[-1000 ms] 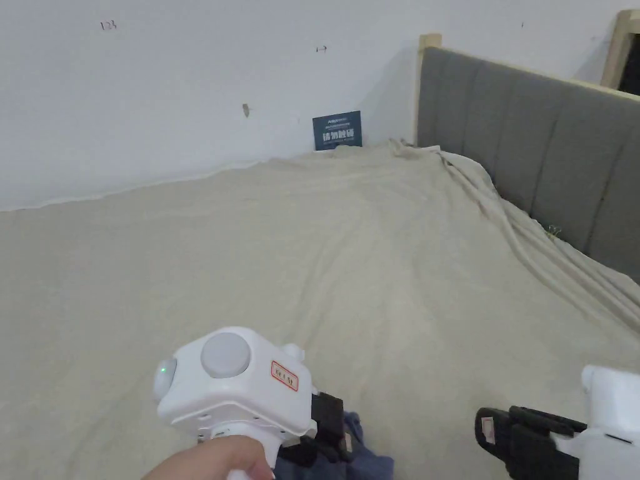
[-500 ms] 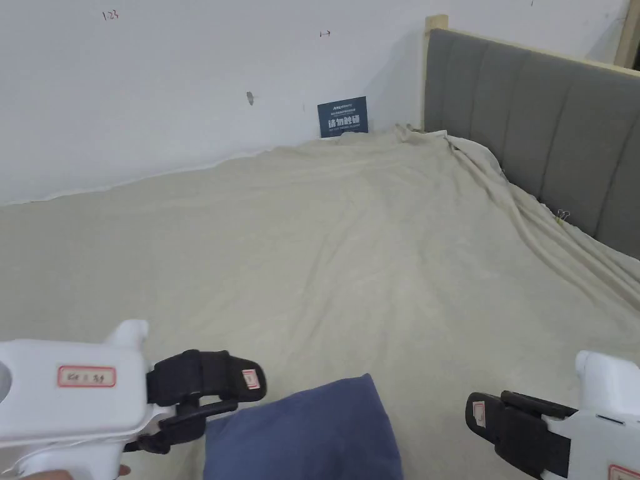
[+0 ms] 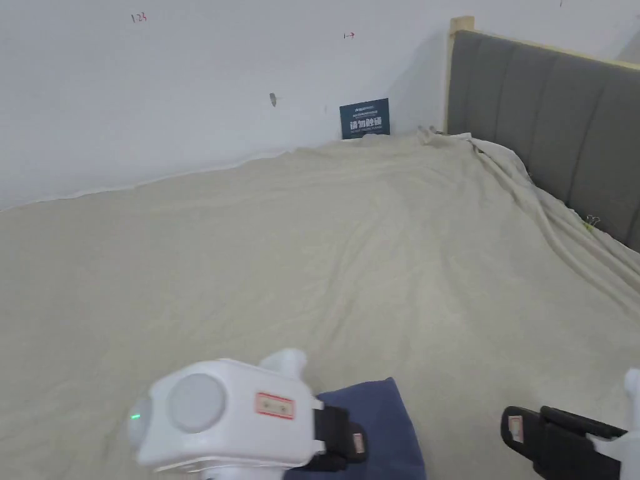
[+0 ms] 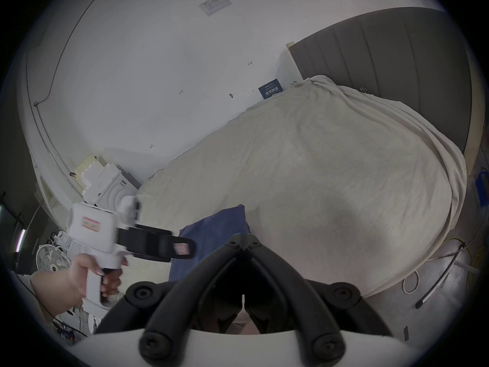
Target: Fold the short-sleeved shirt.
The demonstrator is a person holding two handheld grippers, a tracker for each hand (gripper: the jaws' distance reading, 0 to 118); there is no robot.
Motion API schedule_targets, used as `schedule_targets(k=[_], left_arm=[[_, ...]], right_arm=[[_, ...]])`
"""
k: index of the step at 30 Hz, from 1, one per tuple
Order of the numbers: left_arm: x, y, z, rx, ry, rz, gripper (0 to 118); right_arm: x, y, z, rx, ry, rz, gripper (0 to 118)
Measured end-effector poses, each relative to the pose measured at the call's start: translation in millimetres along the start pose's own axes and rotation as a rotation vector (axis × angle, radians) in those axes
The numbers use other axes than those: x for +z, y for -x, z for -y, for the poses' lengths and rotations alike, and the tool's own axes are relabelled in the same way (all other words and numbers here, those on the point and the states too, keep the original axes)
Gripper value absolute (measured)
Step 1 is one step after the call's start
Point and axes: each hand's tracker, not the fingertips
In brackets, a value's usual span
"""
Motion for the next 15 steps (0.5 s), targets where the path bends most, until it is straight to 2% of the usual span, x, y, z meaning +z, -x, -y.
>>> schedule_targets(k=[2, 5, 8, 12, 15], left_arm=[[-30, -3, -7, -0.007, 0.031, -0.012, 0], [-72, -7, -12, -0.029, 0.140, -0.001, 0], [-98, -9, -10, 0.002, 0.200, -0.012, 0], [-119, -10, -8, 0.005, 0.272, 0.074, 0], [-102, -8, -1, 0.053, 0.247, 0.293, 0]], right_arm=[[3, -3, 1, 0.015, -0.012, 0.018, 0], [3, -2, 2, 0.079, -0.024, 0.080, 0], [2, -1, 2, 0.069, -0.020, 0.057, 0], [-2, -2, -2, 0.029, -0.020, 0.027, 0], [-1, 1, -6, 0.025, -0.027, 0.016, 0]])
